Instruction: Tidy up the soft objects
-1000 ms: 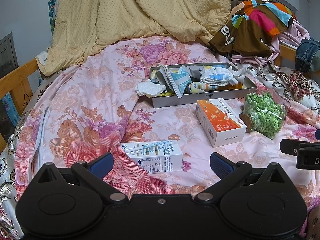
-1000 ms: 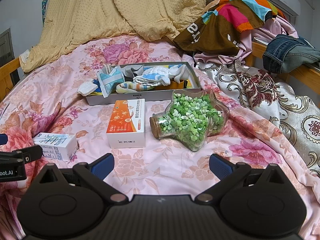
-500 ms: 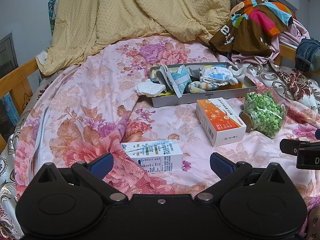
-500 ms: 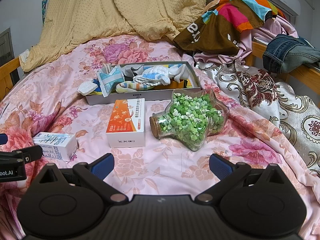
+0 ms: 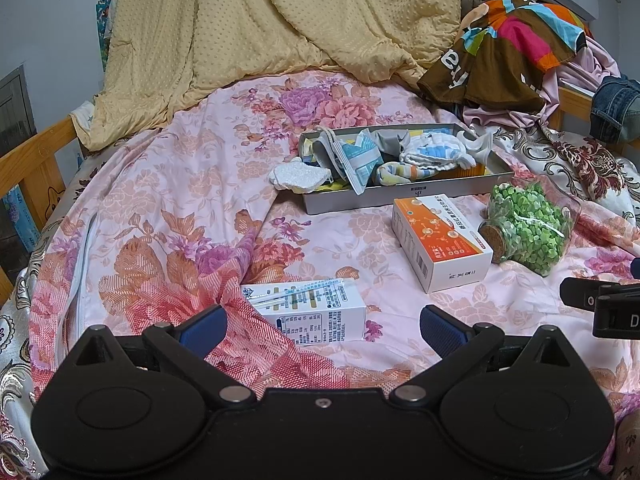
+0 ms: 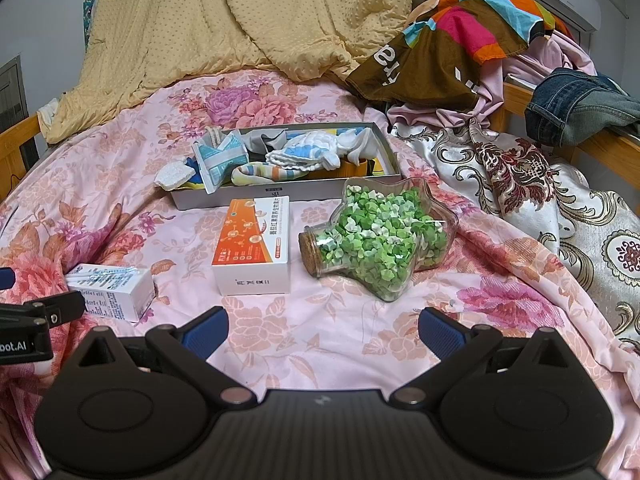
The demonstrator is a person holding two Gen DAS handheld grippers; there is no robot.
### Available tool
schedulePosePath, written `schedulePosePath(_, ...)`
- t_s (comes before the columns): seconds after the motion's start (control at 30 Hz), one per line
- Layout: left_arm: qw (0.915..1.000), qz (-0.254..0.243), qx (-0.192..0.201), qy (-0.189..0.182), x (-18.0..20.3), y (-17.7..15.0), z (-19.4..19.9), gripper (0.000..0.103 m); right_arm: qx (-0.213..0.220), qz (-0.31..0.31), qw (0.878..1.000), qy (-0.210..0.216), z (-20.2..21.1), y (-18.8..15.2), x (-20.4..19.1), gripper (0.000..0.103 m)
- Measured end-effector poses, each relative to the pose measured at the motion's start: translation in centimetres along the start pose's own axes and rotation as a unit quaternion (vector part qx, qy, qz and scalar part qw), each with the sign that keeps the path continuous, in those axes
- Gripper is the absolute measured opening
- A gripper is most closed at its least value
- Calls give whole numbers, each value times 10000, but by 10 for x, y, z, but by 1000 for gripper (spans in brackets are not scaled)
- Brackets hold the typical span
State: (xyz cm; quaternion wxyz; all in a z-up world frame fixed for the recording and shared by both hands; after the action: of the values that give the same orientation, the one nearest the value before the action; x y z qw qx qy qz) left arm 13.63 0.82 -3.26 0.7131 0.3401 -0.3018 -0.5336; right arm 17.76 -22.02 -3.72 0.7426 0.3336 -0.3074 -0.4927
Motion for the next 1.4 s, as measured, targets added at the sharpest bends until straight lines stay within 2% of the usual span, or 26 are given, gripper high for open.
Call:
schedulePosePath(0.8, 10000, -11, -41, -14, 0, -3, -1, 102, -10, 1, 10000, -1, 0, -1, 0, 103)
schedulePosePath(0.93, 9999, -19, -115, -116, 2, -7, 0, 102, -17, 5, 10000, -1, 0, -1, 0, 103)
schedulePosePath(1.17, 9992, -221, -328, -34, 6, -10, -1, 102, -22, 2, 10000, -3, 0, -1, 1, 103)
schedulePosePath(1.4, 9986, 0, -538, -14, -1, -11, -4, 102, -22, 7, 10000, -2, 0, -2, 1, 103)
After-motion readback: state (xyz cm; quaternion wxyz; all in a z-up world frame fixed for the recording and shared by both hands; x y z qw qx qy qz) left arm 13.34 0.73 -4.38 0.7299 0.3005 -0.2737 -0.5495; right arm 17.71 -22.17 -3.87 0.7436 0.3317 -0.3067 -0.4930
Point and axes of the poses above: each gripper's, at about its wrist camera, not at the fingertips, and z roughly against the way its jaws point, x to its right, y to its top, the point moved 8 cm from there along -z, roughly the way its jaws point, and after that the axes turned 10 degrees about z, right-handed, at the moved point
